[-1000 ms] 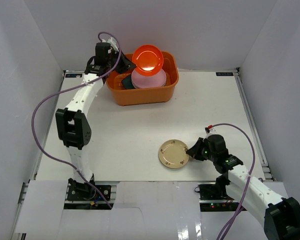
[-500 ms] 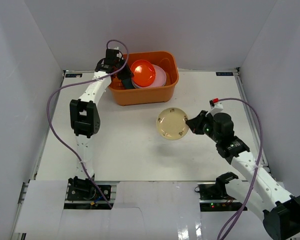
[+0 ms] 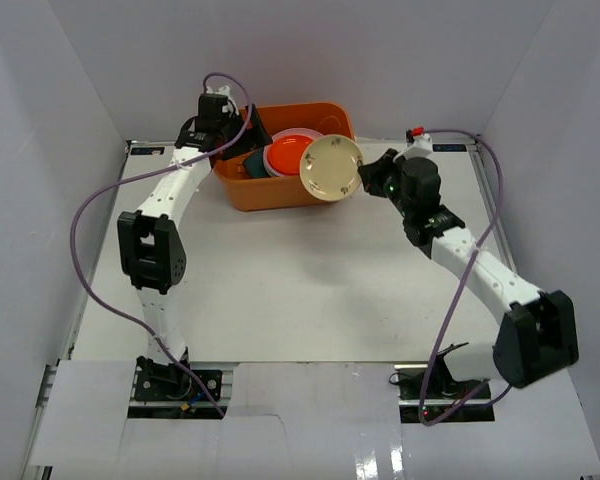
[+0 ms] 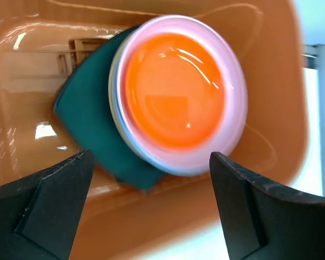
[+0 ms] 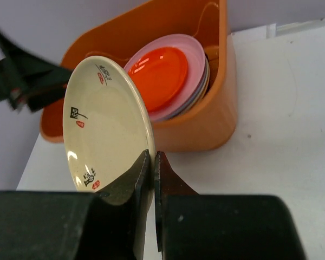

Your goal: Place the plates into the plastic bin on the countertop

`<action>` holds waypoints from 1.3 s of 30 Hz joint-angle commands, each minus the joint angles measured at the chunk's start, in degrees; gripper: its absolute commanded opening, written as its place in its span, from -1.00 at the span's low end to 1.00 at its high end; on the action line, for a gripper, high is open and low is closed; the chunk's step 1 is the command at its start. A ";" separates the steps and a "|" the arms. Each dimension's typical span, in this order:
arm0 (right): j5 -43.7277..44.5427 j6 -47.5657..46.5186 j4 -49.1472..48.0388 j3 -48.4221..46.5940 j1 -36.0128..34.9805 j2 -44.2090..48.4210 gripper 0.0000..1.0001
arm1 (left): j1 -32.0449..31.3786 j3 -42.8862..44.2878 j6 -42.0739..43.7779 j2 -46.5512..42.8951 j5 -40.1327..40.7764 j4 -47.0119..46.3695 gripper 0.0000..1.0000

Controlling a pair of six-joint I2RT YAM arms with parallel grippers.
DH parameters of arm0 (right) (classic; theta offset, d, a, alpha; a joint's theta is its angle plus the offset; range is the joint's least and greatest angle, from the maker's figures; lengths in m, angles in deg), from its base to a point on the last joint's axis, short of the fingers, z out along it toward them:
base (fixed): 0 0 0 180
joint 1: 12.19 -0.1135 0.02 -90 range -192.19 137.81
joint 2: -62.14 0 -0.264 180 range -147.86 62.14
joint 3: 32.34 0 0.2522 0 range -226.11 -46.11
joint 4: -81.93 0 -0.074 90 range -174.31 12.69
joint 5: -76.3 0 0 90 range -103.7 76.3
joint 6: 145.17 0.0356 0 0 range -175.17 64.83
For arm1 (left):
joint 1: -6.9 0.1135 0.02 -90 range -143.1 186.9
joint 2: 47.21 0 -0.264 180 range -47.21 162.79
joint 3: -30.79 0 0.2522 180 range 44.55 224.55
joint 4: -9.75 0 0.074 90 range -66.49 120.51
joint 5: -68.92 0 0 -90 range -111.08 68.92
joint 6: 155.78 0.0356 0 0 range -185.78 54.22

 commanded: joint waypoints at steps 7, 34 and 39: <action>2.99 -2.79 -5.86 -27.61 -0.45 -26.15 -0.85 | -0.54 -38.85 -0.66 -42.38 3.19 -18.07 0.96; 0.53 -9.02 -0.21 -32.33 -3.61 -23.77 0.80 | -1.86 -69.55 -1.54 -74.84 -8.58 -13.22 0.96; 0.62 -10.00 -4.61 -1.98 -4.93 1.18 0.80 | -1.95 -66.48 -0.93 -73.26 -11.84 -16.48 0.96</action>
